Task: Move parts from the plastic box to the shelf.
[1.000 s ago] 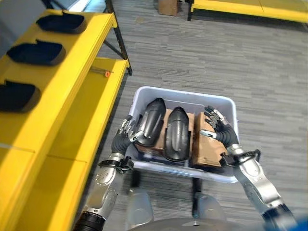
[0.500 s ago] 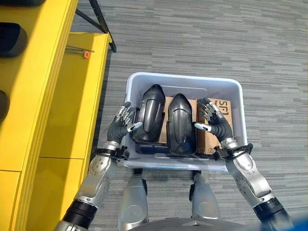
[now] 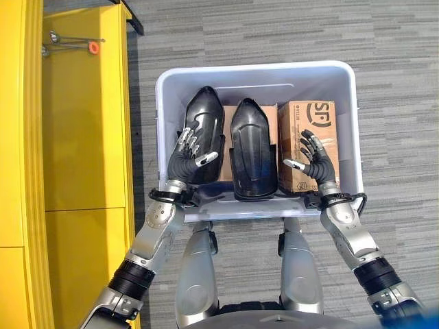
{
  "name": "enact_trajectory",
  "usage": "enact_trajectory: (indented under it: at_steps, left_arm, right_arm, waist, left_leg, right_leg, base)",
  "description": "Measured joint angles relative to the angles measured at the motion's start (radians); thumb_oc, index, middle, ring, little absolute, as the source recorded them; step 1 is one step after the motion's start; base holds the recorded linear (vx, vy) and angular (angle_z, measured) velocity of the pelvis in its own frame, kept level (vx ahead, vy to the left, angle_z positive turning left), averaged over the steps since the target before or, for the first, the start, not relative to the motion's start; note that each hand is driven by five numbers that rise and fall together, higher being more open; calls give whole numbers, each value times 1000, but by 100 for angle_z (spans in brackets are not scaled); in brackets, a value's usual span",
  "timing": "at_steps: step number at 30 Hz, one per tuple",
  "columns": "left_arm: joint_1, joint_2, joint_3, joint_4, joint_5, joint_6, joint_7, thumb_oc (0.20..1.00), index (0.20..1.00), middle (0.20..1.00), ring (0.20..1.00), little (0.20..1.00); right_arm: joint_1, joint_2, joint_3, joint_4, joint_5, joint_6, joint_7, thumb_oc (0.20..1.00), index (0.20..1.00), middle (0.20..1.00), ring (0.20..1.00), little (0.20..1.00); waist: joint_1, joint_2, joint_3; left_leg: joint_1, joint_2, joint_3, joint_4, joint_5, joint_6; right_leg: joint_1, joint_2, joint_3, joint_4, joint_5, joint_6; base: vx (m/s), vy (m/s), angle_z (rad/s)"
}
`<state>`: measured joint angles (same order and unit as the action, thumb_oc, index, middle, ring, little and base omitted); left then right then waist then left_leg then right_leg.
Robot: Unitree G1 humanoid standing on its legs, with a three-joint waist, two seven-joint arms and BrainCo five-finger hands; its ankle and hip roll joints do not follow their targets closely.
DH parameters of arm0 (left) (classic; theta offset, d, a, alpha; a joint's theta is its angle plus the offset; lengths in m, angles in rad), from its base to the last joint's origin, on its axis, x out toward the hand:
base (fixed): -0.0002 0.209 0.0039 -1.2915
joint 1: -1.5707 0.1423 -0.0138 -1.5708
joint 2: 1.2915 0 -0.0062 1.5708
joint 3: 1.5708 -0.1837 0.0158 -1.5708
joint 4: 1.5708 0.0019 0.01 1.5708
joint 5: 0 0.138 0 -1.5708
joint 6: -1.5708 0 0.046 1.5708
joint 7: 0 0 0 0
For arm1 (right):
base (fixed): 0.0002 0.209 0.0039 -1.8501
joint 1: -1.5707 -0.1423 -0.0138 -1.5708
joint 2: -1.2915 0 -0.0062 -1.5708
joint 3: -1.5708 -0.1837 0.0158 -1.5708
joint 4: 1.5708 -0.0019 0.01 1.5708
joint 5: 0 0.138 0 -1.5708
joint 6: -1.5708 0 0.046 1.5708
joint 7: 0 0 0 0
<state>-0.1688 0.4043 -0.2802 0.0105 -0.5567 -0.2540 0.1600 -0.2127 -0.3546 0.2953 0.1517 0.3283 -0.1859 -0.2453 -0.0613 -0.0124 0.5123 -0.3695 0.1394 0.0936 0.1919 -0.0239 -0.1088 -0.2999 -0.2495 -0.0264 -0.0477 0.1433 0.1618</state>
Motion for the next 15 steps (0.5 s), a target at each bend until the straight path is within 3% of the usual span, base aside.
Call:
enact_trajectory:
  at_steps: [15]
  left_arm:
    - [2, -5, -17, -1, 1, -2, 25, 1000, 1000, 1000, 1000, 1000]
  right_arm:
    - [-20, 6, 107, -1, -38, 0, 4, 1000, 1000, 1000, 1000, 1000]
  waist:
    - [18, 1, 0]
  left_leg:
    - [-24, -4, -12, 5, 7, 3]
  right_leg:
    - [-21, -2, -7, 14, -1, -1]
  base:
    - [-4, 3, 1]
